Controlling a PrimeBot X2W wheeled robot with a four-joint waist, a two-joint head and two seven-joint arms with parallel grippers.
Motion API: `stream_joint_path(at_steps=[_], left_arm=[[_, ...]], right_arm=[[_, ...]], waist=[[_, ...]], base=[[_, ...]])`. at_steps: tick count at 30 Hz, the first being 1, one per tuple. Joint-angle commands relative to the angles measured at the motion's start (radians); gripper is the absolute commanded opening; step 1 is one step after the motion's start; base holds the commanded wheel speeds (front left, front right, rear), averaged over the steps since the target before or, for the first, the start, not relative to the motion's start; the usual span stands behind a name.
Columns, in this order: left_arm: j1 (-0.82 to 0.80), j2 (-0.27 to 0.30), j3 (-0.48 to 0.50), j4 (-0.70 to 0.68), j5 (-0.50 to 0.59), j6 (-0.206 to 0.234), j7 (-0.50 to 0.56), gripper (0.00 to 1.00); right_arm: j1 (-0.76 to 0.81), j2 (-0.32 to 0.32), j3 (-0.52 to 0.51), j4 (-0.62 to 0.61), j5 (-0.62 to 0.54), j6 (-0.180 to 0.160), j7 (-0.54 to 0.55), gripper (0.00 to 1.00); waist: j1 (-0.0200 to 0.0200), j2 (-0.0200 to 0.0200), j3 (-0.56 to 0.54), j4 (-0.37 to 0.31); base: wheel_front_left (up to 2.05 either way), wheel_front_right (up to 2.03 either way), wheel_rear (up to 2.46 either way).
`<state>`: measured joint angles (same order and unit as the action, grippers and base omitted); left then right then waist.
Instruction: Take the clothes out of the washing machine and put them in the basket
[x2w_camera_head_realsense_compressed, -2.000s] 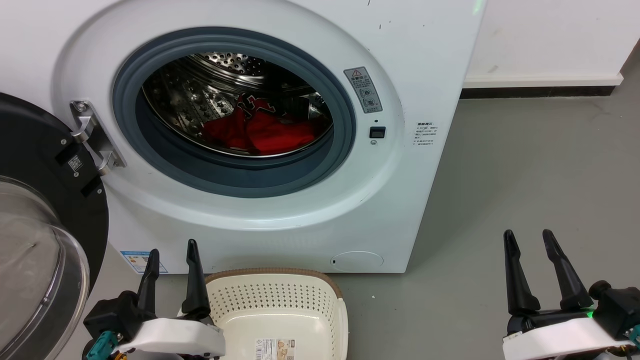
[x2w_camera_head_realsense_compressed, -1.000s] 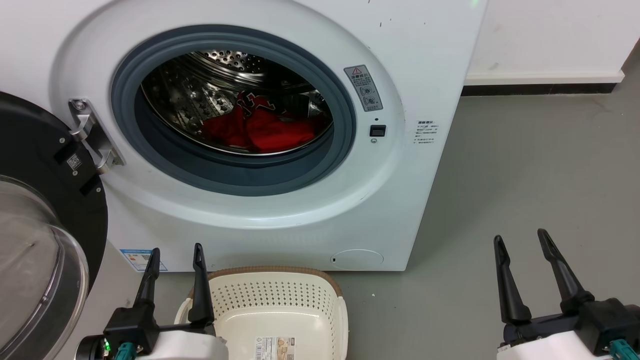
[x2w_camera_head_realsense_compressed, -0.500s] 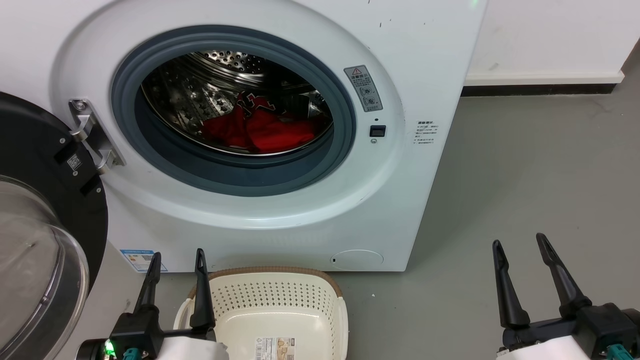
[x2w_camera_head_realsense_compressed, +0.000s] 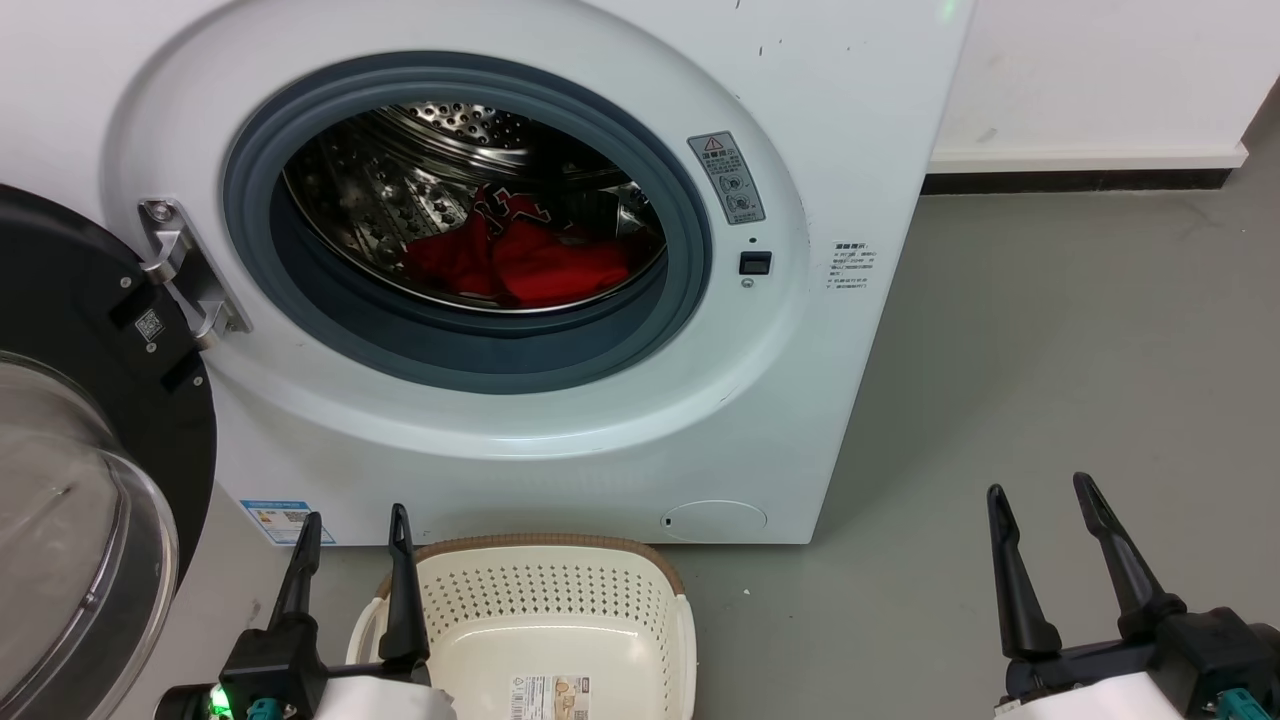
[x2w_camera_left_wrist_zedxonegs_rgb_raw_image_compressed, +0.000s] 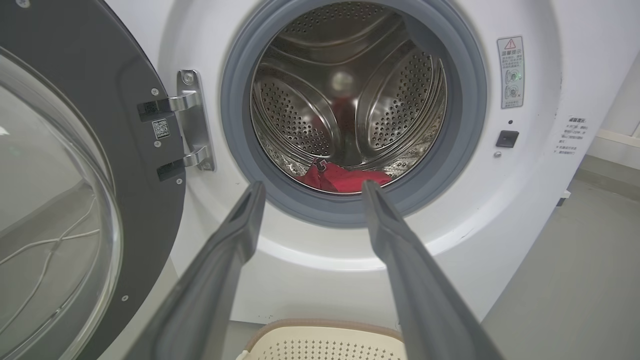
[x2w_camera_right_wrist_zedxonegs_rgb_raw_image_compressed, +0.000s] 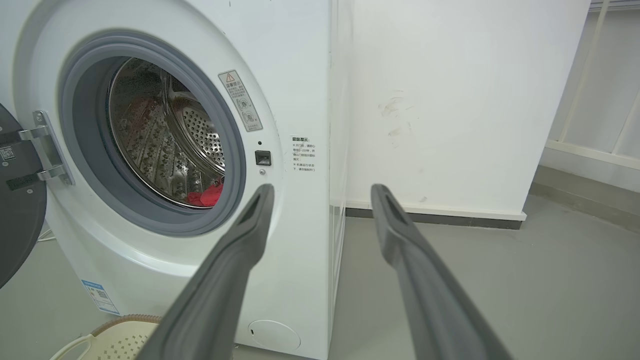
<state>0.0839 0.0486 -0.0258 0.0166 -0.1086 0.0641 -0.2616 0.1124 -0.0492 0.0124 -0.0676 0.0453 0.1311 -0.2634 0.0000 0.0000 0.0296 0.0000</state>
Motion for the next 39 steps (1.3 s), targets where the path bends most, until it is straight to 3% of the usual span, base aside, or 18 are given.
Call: stream_joint_path(at_steps=[1, 15, 20, 27, 39], left_arm=[[0.011, 0.003, 0.001, 0.003, -0.001, 0.005, -0.005, 1.00], [-0.007, 0.003, 0.011, 0.018, -0.006, 0.004, -0.005, 1.00], [-0.071, 0.003, 0.036, 0.041, 0.013, -0.030, -0.004, 1.00], [-0.233, 0.030, 0.104, 0.109, 0.036, -0.092, -0.004, 1.00], [-0.620, 0.146, 0.126, 0.318, 0.053, -0.160, -0.004, 1.00]], right_arm=[[0.011, -0.002, 0.000, -0.001, 0.006, -0.001, -0.002, 1.00], [0.000, -0.002, 0.010, -0.005, 0.000, -0.001, -0.002, 1.00], [-0.024, -0.002, 0.020, -0.011, -0.003, -0.001, -0.002, 1.00], [-0.066, -0.002, 0.031, -0.026, -0.007, -0.001, -0.002, 1.00], [-0.174, -0.001, 0.024, -0.059, 0.010, -0.001, -0.002, 1.00]], waist=[[0.0000, 0.0000, 0.000, 0.000], [0.0000, 0.0000, 0.005, -0.009], [0.0000, 0.0000, 0.030, -0.026], [0.0000, 0.0000, 0.098, -0.070], [0.0000, 0.0000, 0.282, -0.143]], base=[[0.00, 0.00, 0.00], [0.00, 0.00, 0.00], [0.00, 0.00, 0.00], [0.00, 0.00, 0.00], [0.00, 0.00, 0.00]])
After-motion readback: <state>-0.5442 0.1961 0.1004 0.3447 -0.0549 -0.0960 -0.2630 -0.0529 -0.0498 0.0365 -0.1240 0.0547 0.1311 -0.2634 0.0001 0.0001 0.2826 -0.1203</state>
